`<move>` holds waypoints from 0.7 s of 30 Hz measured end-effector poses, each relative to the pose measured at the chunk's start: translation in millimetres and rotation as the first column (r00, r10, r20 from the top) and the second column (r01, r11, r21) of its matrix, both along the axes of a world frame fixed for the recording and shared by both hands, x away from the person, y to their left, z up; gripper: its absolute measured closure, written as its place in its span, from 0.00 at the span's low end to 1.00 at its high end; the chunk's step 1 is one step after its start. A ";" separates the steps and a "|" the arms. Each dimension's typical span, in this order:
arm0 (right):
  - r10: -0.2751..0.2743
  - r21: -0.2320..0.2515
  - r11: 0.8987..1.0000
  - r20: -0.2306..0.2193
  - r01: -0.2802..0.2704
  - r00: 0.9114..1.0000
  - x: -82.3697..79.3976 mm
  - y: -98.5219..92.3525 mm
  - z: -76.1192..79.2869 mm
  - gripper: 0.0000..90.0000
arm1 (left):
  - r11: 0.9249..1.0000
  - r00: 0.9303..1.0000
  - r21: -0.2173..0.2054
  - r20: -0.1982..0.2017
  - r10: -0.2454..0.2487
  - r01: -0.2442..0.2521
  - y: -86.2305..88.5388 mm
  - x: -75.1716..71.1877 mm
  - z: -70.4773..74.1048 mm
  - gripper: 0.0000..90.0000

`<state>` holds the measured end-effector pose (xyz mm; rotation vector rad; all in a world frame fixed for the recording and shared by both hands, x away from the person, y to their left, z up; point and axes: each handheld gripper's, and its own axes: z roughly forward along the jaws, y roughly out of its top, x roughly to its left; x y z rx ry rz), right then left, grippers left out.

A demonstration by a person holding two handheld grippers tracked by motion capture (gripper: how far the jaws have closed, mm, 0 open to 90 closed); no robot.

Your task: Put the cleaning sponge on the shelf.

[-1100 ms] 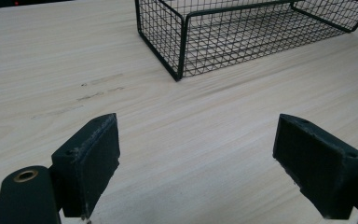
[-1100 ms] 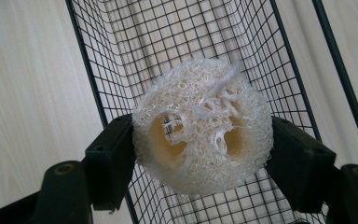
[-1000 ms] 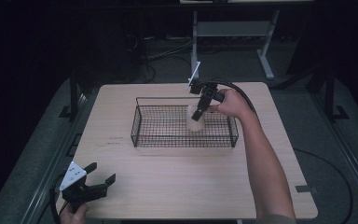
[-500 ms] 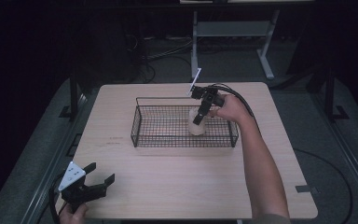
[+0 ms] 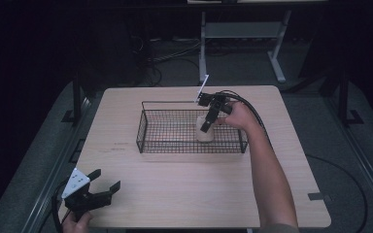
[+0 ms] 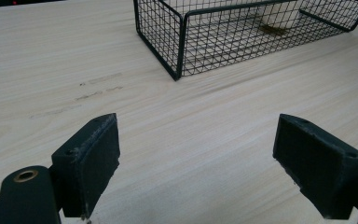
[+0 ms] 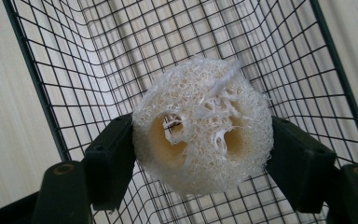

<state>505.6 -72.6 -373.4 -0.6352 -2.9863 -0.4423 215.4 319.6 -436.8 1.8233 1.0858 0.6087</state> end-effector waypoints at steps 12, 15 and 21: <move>-0.003 0.011 1.000 -0.006 0.003 1.000 -3.1 -1.3 -10.4 0.31 | 1.000 1.000 -0.002 0.000 0.002 -0.002 -0.2 -0.2 0.0 0.15; -0.006 0.009 1.000 -0.010 0.006 1.000 -3.5 -2.4 -10.8 0.31 | 1.000 1.000 0.000 0.000 0.002 -0.002 -0.5 -0.1 -0.3 0.15; -0.002 0.007 1.000 -0.009 0.002 1.000 -5.0 -0.4 -10.2 0.27 | 1.000 1.000 0.002 -0.001 0.003 -0.003 -0.8 0.1 -0.4 0.15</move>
